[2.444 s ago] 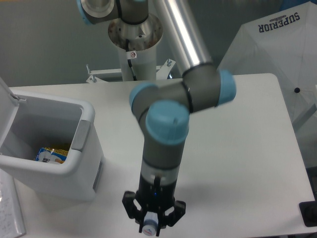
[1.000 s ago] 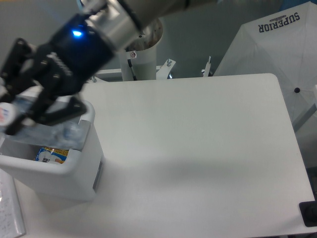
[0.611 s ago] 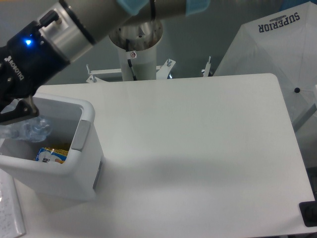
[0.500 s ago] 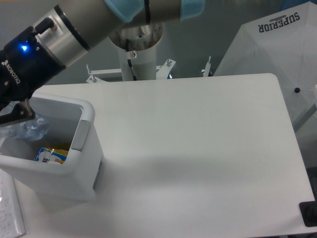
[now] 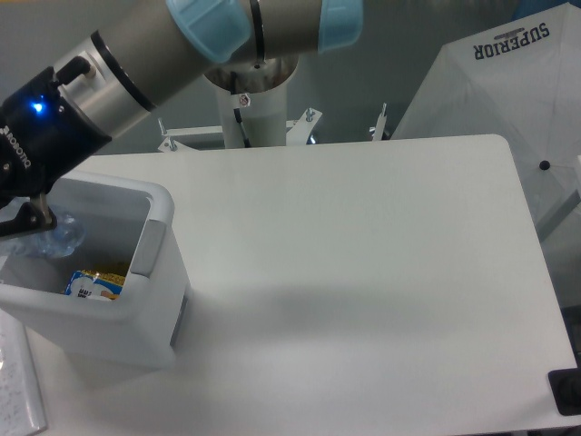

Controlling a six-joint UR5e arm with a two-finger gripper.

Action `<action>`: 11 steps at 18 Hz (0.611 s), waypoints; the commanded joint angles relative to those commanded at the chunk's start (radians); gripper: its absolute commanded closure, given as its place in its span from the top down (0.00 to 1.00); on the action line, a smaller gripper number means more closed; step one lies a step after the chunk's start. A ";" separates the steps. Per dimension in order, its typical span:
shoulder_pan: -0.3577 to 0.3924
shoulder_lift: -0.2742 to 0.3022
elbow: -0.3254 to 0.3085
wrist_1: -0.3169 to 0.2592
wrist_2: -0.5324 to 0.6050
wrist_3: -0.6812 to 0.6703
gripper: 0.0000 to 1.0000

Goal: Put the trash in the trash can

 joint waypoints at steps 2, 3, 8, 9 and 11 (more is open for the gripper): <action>0.006 0.002 -0.040 0.009 0.000 0.040 0.19; 0.008 0.003 -0.058 0.009 0.000 0.061 0.36; 0.029 0.005 -0.111 0.009 0.002 0.078 1.00; 0.037 0.005 -0.115 0.009 0.002 0.080 1.00; 0.052 0.005 -0.117 0.009 0.003 0.078 1.00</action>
